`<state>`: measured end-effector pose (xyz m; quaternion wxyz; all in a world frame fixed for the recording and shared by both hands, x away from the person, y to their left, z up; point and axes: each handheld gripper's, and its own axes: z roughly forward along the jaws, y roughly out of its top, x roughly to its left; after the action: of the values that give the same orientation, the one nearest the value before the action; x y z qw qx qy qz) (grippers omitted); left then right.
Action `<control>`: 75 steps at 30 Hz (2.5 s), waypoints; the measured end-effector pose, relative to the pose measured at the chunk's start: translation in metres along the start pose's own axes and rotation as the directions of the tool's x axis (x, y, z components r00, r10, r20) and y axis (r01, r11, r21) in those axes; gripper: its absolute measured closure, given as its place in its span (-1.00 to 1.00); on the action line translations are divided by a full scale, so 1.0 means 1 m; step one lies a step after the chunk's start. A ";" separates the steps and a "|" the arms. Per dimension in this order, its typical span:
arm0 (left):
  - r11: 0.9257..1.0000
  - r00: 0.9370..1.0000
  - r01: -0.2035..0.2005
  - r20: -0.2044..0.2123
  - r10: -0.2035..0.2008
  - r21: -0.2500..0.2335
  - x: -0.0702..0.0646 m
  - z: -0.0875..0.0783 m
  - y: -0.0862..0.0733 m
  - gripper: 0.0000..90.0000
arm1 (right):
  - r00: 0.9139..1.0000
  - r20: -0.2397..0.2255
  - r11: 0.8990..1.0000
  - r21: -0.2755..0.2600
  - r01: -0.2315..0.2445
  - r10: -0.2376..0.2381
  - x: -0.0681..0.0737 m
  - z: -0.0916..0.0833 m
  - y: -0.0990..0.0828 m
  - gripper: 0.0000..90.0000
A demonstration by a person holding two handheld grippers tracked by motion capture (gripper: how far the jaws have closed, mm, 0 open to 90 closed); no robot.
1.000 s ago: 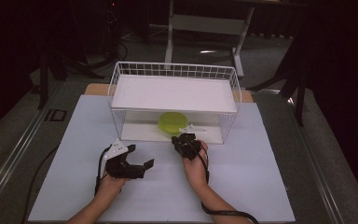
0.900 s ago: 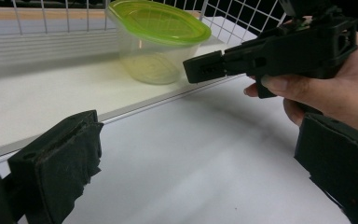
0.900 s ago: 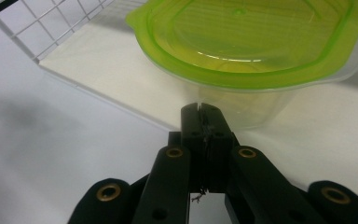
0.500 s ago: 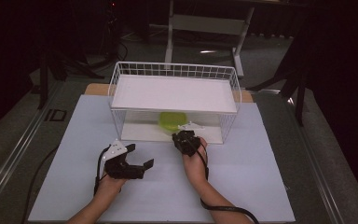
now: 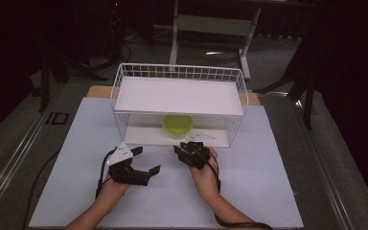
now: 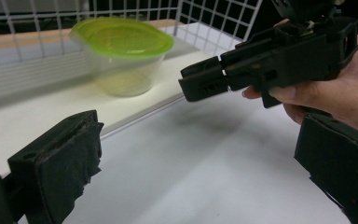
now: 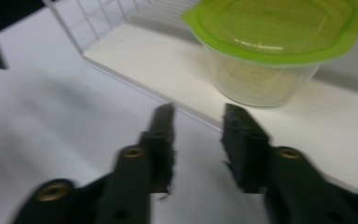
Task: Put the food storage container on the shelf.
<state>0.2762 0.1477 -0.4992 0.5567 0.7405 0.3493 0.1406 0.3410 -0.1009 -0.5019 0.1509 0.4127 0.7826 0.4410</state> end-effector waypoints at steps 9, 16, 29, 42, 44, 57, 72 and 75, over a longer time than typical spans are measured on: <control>1.000 0.998 -0.023 0.052 0.023 -0.008 -0.003 -0.008 0.009 -0.97 | 0.997 -0.010 0.993 -0.094 0.076 -0.077 0.006 -0.032 -0.002 -0.43; 0.999 0.998 -0.034 0.060 0.033 0.008 -0.005 -0.013 0.009 -0.97 | 0.991 -0.031 0.985 -0.118 0.123 -0.127 0.008 -0.043 -0.006 -0.69; 0.999 0.996 -0.032 0.083 0.031 0.006 -0.009 -0.024 0.005 -0.97 | 0.992 -0.032 0.984 -0.136 0.118 -0.123 -0.002 -0.070 -0.023 -0.67; 1.000 0.999 -0.010 0.047 0.009 0.020 0.000 -0.041 -0.011 -0.97 | 0.997 -0.021 0.989 -0.131 0.072 -0.076 -0.024 -0.104 -0.045 -0.66; 1.000 0.999 -0.010 0.045 0.009 0.021 -0.001 -0.044 -0.012 -0.97 | 0.998 -0.015 0.989 -0.131 0.064 -0.066 -0.027 -0.108 -0.048 -0.66; 0.999 0.998 -0.021 0.051 0.019 0.033 -0.002 -0.056 -0.022 -0.97 | 0.998 -0.011 0.993 -0.093 0.066 -0.067 -0.045 -0.131 -0.071 -0.66; 1.000 1.000 -0.009 0.023 0.008 0.023 0.005 -0.052 -0.029 -0.97 | 0.998 -0.007 0.994 -0.088 0.059 -0.060 -0.050 -0.122 -0.079 -0.66; 1.000 1.000 -0.015 0.022 0.014 0.024 0.005 -0.052 -0.030 -0.97 | 0.996 0.006 0.992 -0.088 0.086 -0.086 -0.049 -0.123 -0.079 -0.66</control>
<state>0.2379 0.1924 -0.5097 0.5505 0.7511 0.3395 0.1324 0.2573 -0.2298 -0.5030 0.1887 0.3720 0.7793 0.4677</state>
